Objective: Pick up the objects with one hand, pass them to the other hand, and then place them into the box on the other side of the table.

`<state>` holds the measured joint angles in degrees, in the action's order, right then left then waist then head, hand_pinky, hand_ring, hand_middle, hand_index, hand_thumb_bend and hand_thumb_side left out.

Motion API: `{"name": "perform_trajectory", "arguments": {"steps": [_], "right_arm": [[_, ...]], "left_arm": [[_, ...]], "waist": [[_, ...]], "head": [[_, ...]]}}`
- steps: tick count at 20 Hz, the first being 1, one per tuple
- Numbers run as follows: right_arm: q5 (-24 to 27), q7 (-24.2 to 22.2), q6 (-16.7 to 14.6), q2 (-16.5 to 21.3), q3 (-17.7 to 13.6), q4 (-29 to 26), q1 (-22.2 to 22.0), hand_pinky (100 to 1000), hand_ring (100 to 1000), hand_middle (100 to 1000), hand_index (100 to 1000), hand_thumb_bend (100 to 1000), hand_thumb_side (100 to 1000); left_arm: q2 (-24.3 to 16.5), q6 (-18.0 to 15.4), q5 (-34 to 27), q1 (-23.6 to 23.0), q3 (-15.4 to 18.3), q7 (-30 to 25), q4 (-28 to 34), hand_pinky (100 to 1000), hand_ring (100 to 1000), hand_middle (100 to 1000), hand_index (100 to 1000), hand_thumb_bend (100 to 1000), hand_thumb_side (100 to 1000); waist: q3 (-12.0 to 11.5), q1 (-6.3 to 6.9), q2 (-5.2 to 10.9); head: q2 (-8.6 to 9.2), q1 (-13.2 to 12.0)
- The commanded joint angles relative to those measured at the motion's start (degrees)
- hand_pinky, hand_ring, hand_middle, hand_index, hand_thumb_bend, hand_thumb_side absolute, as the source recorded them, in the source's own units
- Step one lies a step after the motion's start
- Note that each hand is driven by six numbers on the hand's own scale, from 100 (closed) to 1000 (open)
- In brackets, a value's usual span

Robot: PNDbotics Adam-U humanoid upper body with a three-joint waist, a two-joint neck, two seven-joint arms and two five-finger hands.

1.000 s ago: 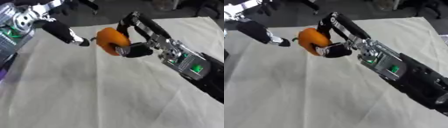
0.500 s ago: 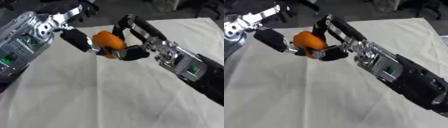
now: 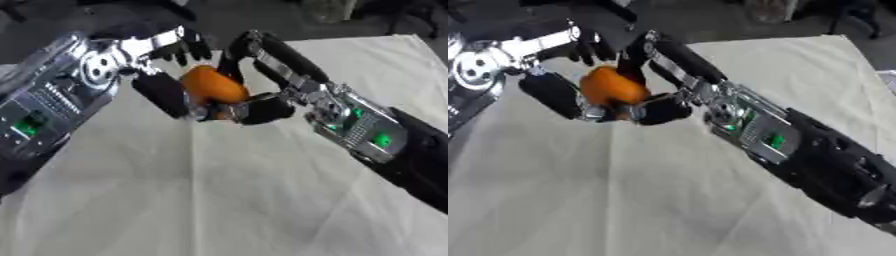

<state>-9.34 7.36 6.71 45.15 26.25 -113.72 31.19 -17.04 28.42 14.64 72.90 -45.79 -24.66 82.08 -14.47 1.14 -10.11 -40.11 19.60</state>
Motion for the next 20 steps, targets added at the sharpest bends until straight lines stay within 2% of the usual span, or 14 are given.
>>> {"name": "perform_trajectory", "arguments": {"steps": [1, 5, 8, 10, 12, 13, 14, 15, 16, 17, 18, 20], "right_arm": [[-0.4, 0.1, -0.6, 0.7, -0.5, -0.9, 0.5, 678, 560, 262, 458, 224, 100], [-0.3, 0.1, -0.9, 0.7, -0.3, -0.9, 0.2, 675, 559, 262, 458, 225, 100], [0.0, 0.0, -1.0, 0.6, -0.2, -0.9, 0.1, 674, 561, 263, 461, 226, 100], [0.1, -0.3, -1.1, 0.6, -0.1, -0.9, 0.0, 692, 582, 296, 501, 238, 100], [-0.6, -0.9, -1.0, 0.7, -0.3, -0.9, -0.1, 723, 655, 449, 652, 385, 100], [-1.3, -1.3, -1.0, 0.8, -0.4, -0.9, -0.1, 738, 695, 509, 706, 504, 100], [-2.4, -2.2, -1.4, 0.9, -0.4, -0.9, -0.2, 776, 768, 620, 809, 667, 163], [-3.7, -3.2, -1.9, 1.0, -0.4, -0.9, -0.3, 792, 809, 699, 868, 718, 205], [-4.9, -4.0, -2.5, 1.2, -0.5, -0.9, -0.7, 805, 840, 749, 905, 700, 290], [-5.9, -4.6, -2.9, 1.3, -0.7, -0.9, -1.1, 806, 845, 755, 909, 691, 313], [-6.6, -4.9, -2.9, 1.5, -0.9, -0.9, -1.5, 814, 868, 784, 934, 648, 448], [-7.7, -4.8, -2.6, 1.8, -1.3, -0.9, -2.1, 817, 881, 804, 953, 635, 520]], "left_arm": [[-0.3, -0.1, 0.6, 0.8, 0.2, -1.5, -0.3, 736, 588, 529, 589, 208, 100], [-0.1, -0.8, 2.9, 0.7, -0.1, -4.2, 0.1, 713, 555, 476, 533, 278, 100], [0.3, -0.4, 4.7, 0.5, 0.1, -4.9, 0.0, 692, 513, 440, 506, 278, 100], [0.4, 0.1, 5.1, 0.4, 0.2, -4.3, 0.0, 681, 477, 408, 481, 287, 100], [0.3, 0.6, 5.5, 0.3, 0.4, -2.8, 0.3, 669, 449, 380, 456, 334, 100], [0.2, 1.0, 5.6, 0.3, 0.4, -1.9, 0.5, 663, 439, 370, 448, 343, 100], [0.1, 1.3, 5.9, 0.3, 0.5, -1.0, 0.7, 659, 422, 350, 430, 366, 100], [-0.1, 1.6, 6.1, 0.3, 0.5, -0.2, 0.9, 658, 411, 337, 417, 379, 100], [-0.3, 1.9, 6.4, 0.3, 0.6, 0.6, 1.0, 656, 400, 324, 407, 396, 100], [-0.5, 2.0, 6.7, 0.3, 0.6, 1.3, 1.3, 656, 399, 322, 406, 398, 100], [-0.7, 2.1, 7.0, 0.3, 0.5, 1.7, 1.5, 655, 395, 318, 401, 421, 100], [-1.3, 2.2, 7.8, 0.2, 0.5, 2.2, 1.8, 649, 390, 310, 392, 445, 100]], "waist": [[0.1, 0.40, 0.41], [0.1, 0.36, 0.37], [0.2, 0.34, 0.33], [0.3, 0.33, 0.30], [0.3, 0.34, 0.29], [0.4, 0.34, 0.29], [0.4, 0.34, 0.30], [0.4, 0.35, 0.30], [0.4, 0.35, 0.31], [0.4, 0.35, 0.31], [0.5, 0.37, 0.34], [0.5, 0.41, 0.41]], "head": [[0.66, 0.1], [0.74, 0.2], [0.83, 0.2], [0.77, 0.2], [0.70, 0.2], [0.69, 0.2], [0.69, 0.3], [0.68, 0.3], [0.70, 0.3], [0.71, 0.3], [0.70, 0.3], [0.74, 0.3]]}}
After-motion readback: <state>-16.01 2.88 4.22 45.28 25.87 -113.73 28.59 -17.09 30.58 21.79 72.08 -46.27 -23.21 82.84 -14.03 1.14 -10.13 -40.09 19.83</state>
